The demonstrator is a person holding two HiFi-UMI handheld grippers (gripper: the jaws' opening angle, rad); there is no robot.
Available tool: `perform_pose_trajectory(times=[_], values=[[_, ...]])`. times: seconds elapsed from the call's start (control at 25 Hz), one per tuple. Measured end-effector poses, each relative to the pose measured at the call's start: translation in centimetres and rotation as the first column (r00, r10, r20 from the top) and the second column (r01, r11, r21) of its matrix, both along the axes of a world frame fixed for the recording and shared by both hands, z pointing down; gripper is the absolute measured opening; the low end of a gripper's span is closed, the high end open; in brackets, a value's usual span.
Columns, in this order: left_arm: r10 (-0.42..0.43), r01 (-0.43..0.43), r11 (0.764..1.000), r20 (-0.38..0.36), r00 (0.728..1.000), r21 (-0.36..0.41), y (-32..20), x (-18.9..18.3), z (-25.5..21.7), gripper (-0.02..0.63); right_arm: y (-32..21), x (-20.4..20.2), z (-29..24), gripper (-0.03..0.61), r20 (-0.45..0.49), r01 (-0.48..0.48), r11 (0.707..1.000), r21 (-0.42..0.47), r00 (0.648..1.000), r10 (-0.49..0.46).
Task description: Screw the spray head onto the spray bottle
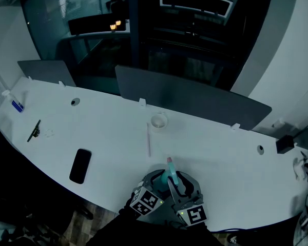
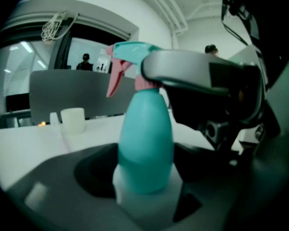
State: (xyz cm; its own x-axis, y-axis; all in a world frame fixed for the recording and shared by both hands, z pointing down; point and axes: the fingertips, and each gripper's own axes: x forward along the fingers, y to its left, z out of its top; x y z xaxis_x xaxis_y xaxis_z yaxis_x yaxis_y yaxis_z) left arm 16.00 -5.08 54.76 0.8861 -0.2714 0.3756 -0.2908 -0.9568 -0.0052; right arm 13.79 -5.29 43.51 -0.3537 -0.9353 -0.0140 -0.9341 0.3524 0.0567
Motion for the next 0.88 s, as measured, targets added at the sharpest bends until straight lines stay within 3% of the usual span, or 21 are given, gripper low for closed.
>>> perform_pose_trajectory(times=[0.2, 0.32, 0.4, 0.48, 0.6, 0.72, 0.88], values=[[-0.004, 0.004, 1.000, -0.019, 1.000, 0.002, 0.0, -0.1, 0.0, 0.362, -0.3, 0.4, 0.2, 0.132, 0.105, 0.018, 0.998, -0.066, 0.994, -0.011], [-0.005, 0.005, 1.000, -0.009, 1.000, -0.003, 0.0, 0.1, 0.1, 0.362, -0.3, 0.1, 0.3, 0.132, -0.060, 0.008, 0.993, -0.117, 0.998, -0.016], [-0.007, 0.007, 1.000, -0.001, 1.000, -0.006, 0.1, 0.0, 0.1, 0.362, -0.3, -0.4, 0.2, 0.133, -0.211, -0.022, 0.988, -0.152, 0.977, -0.011], [-0.007, 0.007, 1.000, 0.003, 1.000, -0.004, 0.0, 0.0, 0.0, 0.362, -0.2, -0.6, 0.1, 0.133, -0.285, -0.065, 0.981, -0.185, 0.959, 0.010], [-0.009, 0.009, 1.000, 0.005, 1.000, -0.004, 0.0, -0.1, 0.0, 0.362, -0.4, -0.7, -0.4, 0.135, -0.257, -0.092, 0.967, -0.236, 0.966, 0.030], [-0.009, 0.009, 1.000, 0.008, 1.000, -0.006, 0.0, -0.1, -0.1, 0.362, -1.1, -0.8, -0.7, 0.173, -0.181, -0.053, 0.947, -0.317, 0.984, -0.005], [-0.008, 0.008, 1.000, 0.011, 1.000, -0.006, 0.0, 0.0, 0.0, 0.362, -2.4, -0.2, -0.3, 0.179, -0.122, -0.007, 0.894, -0.448, 0.991, -0.054]])
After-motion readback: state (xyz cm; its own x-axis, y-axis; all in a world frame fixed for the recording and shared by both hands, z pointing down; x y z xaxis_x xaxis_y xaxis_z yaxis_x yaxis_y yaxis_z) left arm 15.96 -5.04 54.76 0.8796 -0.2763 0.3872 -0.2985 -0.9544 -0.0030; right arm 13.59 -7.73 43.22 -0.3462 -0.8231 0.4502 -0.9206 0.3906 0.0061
